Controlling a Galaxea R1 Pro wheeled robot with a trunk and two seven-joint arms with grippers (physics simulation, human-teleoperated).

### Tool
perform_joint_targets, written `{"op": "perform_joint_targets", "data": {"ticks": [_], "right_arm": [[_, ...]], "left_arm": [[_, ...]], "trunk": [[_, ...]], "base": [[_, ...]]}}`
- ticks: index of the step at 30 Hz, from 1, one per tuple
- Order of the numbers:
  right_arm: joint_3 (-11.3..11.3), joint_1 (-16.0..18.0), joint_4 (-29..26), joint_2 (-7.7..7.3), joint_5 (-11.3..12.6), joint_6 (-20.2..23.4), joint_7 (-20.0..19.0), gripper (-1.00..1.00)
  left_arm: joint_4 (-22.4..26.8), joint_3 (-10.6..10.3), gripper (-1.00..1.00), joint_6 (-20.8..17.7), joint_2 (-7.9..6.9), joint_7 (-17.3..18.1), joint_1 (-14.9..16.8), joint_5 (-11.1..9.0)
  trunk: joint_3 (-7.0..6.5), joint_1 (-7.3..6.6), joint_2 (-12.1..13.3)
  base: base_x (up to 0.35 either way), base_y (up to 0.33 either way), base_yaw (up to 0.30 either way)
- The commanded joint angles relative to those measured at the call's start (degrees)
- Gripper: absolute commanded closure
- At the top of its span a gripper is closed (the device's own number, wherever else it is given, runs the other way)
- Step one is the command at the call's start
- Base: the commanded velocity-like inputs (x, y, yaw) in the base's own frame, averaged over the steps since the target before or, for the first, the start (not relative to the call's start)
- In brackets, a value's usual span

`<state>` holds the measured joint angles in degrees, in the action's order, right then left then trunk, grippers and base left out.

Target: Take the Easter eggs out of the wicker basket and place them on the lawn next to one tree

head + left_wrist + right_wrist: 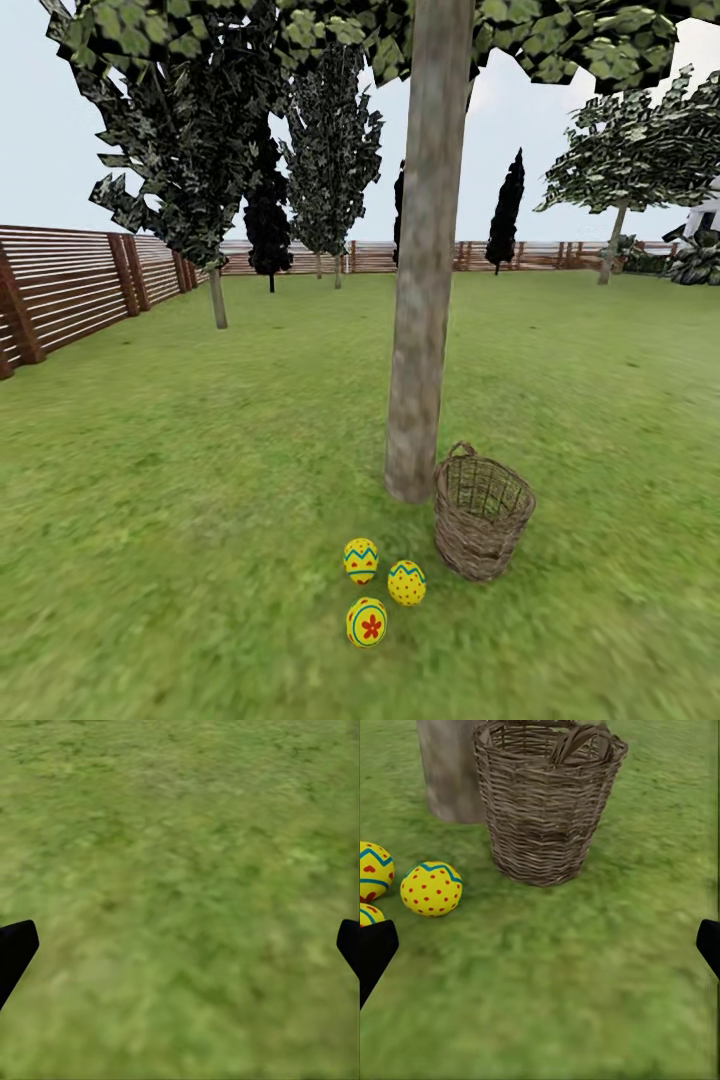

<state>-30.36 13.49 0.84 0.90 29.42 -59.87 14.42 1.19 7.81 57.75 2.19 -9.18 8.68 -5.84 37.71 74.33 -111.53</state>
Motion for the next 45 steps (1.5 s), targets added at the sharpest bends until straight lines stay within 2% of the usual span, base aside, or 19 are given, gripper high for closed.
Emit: {"op": "perform_joint_targets", "data": {"ticks": [1,9,15,35,39,45], "right_arm": [[-0.5,0.0,0.1,0.01,0.2,-0.1,0.3,-1.00],[-0.7,0.0,0.2,-0.11,-0.1,-0.1,0.0,-1.00],[-0.8,0.0,0.1,-1.13,-0.5,-0.1,-0.6,-1.00],[-0.8,0.0,0.1,-1.60,-0.5,0.1,-0.6,-1.00],[-0.8,0.0,0.1,-1.57,-0.5,1.7,-0.6,-1.00],[-0.9,0.0,0.1,-1.52,-0.5,2.1,-0.5,-1.00]], "left_arm": [[0.0,0.0,-1.00,0.1,0.01,0.2,0.0,-0.5],[0.0,0.0,-1.00,-0.1,0.00,0.2,0.0,-0.5],[0.0,-0.1,-1.00,-0.7,-0.06,0.1,0.0,-0.5],[0.0,-0.1,-1.00,-1.1,-0.08,0.1,0.0,-0.5],[0.0,-0.1,-1.00,-2.2,-0.08,0.1,0.0,-0.5],[0.0,-0.1,-1.00,-3.8,0.01,0.0,0.0,-0.5]], "trunk": [[-0.03,-0.24,0.4],[-1.15,-1.99,3.6],[-1.88,-3.31,6.0],[-3.68,-7.70,14.0],[-4.06,-8.58,15.6],[-5.45,-9.90,18.0]], "base": [[0.000,0.000,0.000],[0.000,0.000,0.000],[0.000,0.000,0.000],[0.000,0.000,-0.059],[0.000,0.000,-0.066],[0.000,0.000,-0.005]]}}
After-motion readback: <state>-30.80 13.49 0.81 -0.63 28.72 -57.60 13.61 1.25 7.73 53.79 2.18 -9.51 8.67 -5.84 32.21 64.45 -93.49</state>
